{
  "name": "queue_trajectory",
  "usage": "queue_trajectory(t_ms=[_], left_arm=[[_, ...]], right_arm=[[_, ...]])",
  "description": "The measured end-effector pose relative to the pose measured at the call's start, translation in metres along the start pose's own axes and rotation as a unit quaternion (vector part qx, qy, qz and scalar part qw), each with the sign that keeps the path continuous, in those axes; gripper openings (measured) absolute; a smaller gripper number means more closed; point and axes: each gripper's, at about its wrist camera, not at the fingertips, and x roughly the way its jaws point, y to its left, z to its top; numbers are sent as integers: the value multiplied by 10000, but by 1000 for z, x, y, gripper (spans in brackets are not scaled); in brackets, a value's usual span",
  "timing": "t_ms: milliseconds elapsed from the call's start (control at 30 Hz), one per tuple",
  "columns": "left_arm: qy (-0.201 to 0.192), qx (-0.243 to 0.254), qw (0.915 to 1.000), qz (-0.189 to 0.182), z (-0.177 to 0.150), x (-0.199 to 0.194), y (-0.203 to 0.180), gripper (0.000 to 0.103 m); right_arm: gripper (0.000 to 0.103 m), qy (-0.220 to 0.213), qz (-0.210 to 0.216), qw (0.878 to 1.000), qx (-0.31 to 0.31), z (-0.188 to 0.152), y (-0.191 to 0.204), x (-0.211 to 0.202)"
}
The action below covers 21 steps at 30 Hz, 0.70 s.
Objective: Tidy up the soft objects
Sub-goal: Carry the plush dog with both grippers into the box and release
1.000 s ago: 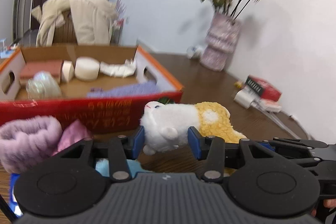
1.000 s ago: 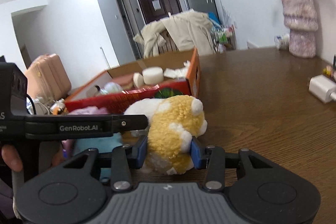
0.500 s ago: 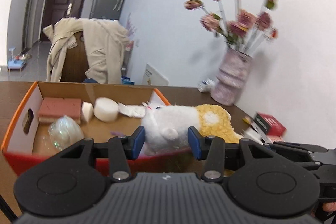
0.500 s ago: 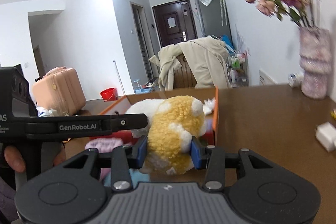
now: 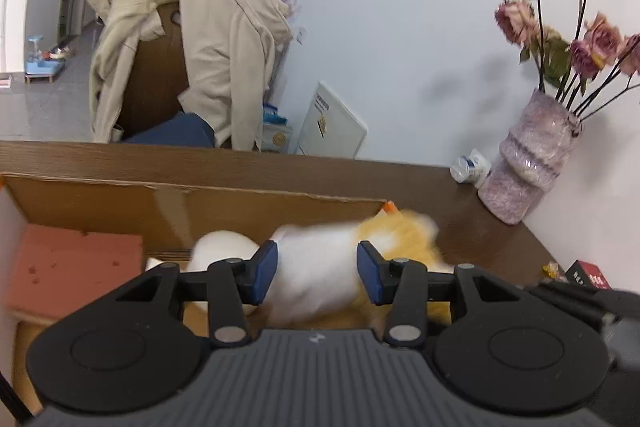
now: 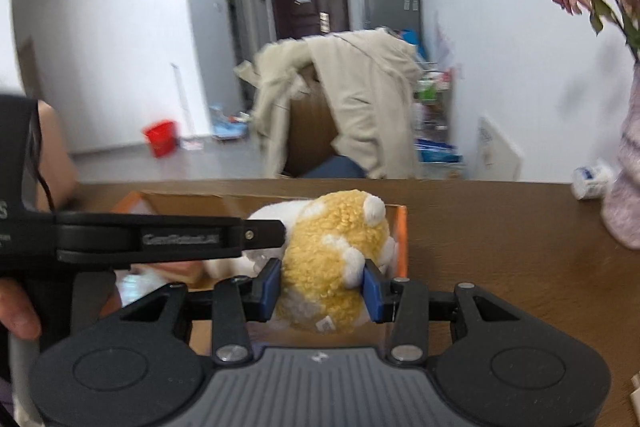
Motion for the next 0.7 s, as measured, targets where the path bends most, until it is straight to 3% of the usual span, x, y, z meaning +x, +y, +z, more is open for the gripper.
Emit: queue_trajectory(t_ms=[167,267,433,700], left_arm=[[-45,-120,9999,-23,0,-2,8,46],[-211,110,9997,106,1,-19,10,47],[-478,197,9983,283,7,-64,10,51],[-964,741,9913,499,5,-167,-13,65]], right_arm=[[49,483,-183,9987,-29,-5,15,36],[48,698,-80,9975,-24,-8,13,46],[59,818,258,9963,67,-6,8,39],[67,271,282,9988,278,17,-7,-35]])
